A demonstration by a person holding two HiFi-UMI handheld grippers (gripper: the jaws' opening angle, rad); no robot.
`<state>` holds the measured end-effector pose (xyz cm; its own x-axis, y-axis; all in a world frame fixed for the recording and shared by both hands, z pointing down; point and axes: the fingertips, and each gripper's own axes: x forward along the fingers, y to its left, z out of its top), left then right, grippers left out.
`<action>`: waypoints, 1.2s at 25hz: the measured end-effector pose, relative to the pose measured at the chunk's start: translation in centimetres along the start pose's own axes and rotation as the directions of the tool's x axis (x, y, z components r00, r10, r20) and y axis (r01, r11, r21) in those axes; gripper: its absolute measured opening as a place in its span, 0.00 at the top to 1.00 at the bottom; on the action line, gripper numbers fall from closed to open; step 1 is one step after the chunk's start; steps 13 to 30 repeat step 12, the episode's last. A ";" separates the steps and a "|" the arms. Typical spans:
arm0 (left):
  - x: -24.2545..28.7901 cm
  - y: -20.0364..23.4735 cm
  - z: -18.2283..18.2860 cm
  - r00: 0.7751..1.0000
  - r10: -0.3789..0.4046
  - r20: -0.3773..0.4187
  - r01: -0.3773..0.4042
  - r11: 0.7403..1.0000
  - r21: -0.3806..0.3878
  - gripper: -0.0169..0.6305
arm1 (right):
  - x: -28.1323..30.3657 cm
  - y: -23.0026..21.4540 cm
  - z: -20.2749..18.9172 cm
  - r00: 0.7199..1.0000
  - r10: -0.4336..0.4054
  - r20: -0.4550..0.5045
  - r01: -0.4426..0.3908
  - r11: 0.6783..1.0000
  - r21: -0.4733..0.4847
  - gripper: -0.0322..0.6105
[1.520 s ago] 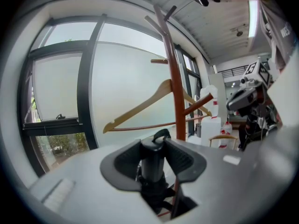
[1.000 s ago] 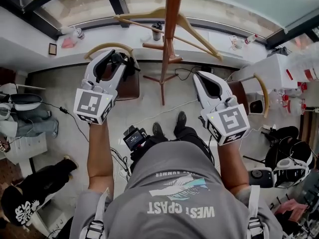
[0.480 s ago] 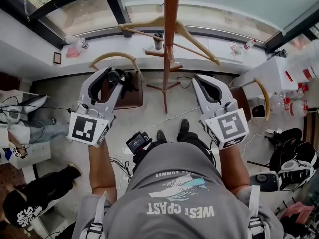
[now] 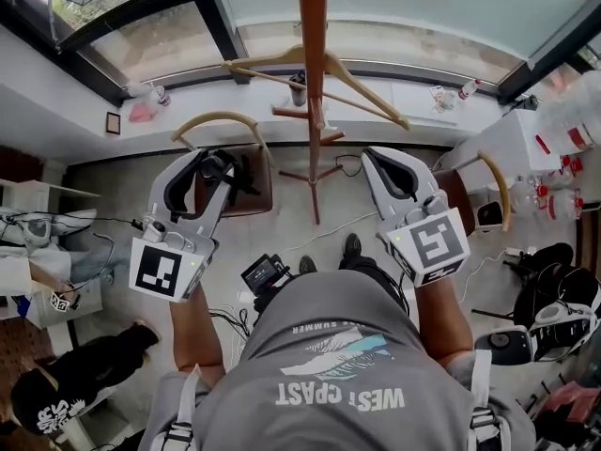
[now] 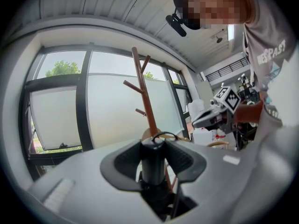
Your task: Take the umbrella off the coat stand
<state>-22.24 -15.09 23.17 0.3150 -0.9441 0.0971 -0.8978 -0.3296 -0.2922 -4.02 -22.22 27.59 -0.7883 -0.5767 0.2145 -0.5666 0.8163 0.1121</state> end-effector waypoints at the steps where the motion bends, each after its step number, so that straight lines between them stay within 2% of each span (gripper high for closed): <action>1: -0.1 -0.2 0.0 1.000 -0.002 -0.003 0.002 1.000 -0.002 0.73 | -0.1 0.0 0.0 1.000 0.000 0.001 0.000 1.000 -0.001 0.95; 5: -0.3 -1.1 -0.3 0.999 -0.014 -0.037 0.014 1.000 -0.015 0.73 | -0.4 -0.2 0.0 1.000 -0.002 0.007 0.002 1.000 0.000 0.95; 30: 0.1 -1.6 0.5 0.999 -0.033 -0.035 0.033 0.999 -0.008 0.73 | -0.3 -0.5 0.4 1.000 0.000 0.003 0.000 1.000 0.002 0.95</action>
